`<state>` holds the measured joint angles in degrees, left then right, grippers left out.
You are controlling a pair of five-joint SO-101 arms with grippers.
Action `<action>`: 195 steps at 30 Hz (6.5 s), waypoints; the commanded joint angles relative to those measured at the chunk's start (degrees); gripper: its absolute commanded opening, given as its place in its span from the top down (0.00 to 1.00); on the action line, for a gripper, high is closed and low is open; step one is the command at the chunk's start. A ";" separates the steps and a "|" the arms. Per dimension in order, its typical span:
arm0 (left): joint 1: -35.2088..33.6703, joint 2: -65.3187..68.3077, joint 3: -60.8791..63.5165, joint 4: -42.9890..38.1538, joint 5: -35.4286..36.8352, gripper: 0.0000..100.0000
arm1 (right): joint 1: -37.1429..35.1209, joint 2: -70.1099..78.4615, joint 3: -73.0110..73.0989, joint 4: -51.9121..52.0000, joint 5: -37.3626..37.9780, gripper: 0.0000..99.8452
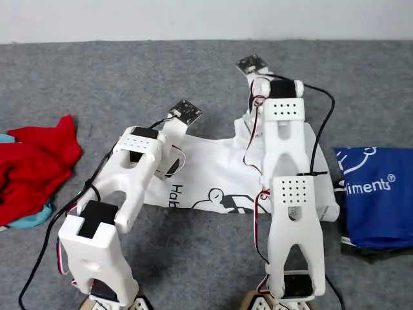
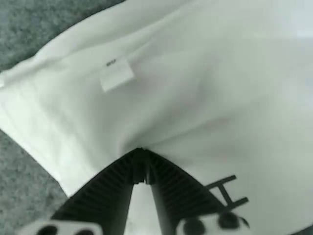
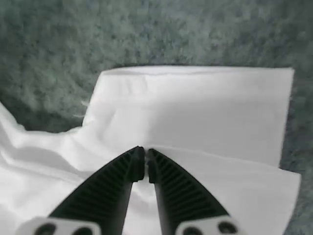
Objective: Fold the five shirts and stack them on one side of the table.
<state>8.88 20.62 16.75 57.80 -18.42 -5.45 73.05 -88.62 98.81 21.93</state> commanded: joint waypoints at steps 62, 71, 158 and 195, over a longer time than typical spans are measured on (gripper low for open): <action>-5.10 11.78 -20.62 1.14 4.48 0.99 | 11.82 -33.54 26.11 4.35 -0.26 0.81; -5.01 9.85 -20.62 1.58 4.57 0.99 | 13.58 -54.90 72.88 0.13 2.29 0.81; -9.32 19.16 -17.54 30.07 -0.18 0.99 | 15.43 -96.84 119.91 -20.62 13.80 0.83; -9.32 18.64 -17.98 30.95 -0.26 0.99 | 26.15 -59.82 116.22 -45.23 16.00 0.98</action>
<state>0.00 36.35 -0.75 89.45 -18.07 20.40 10.90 27.60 52.04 36.79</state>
